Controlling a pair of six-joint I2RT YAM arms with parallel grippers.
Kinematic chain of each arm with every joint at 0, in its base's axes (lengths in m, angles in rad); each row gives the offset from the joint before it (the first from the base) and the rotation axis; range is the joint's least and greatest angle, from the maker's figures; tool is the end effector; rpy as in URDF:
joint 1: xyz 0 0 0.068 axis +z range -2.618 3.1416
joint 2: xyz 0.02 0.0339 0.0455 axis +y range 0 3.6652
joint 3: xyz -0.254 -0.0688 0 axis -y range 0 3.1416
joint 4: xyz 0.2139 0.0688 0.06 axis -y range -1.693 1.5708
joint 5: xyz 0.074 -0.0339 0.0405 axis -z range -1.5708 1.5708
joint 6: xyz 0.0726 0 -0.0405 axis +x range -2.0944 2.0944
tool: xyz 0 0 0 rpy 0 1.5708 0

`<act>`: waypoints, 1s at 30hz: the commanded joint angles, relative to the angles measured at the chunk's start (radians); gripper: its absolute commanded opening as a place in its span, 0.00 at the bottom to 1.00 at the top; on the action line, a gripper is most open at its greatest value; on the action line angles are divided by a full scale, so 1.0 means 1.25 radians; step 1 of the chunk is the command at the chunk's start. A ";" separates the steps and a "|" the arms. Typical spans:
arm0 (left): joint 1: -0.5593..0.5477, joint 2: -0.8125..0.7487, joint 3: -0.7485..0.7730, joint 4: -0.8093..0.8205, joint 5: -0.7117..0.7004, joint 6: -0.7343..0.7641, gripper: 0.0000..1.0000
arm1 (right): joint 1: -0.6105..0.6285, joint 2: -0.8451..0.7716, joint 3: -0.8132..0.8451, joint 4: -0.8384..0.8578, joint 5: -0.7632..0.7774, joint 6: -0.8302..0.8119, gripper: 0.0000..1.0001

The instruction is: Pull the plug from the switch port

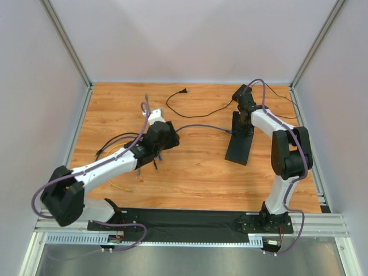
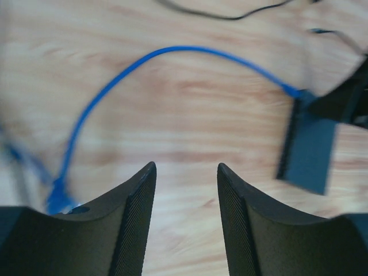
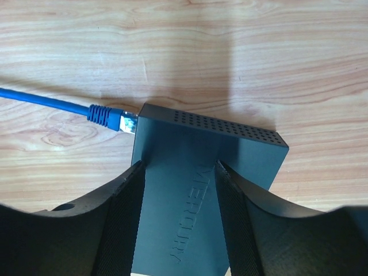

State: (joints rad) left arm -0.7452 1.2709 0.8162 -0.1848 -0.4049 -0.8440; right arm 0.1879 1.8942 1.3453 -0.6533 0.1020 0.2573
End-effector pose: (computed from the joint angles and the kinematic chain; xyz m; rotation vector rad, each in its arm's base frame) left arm 0.2225 -0.1664 0.2321 -0.3319 2.1638 -0.4677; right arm 0.3621 0.0613 0.1575 0.1220 2.7574 -0.0238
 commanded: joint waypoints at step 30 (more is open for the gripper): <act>0.096 0.671 0.356 0.936 0.576 -0.251 0.80 | -0.021 -0.086 -0.070 0.062 0.015 0.052 0.56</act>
State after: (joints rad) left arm -0.6144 2.0254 1.2758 0.8589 0.2298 -0.9794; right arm 0.1612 1.8027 1.2404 -0.6010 0.0849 0.3023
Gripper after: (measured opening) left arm 0.811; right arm 0.562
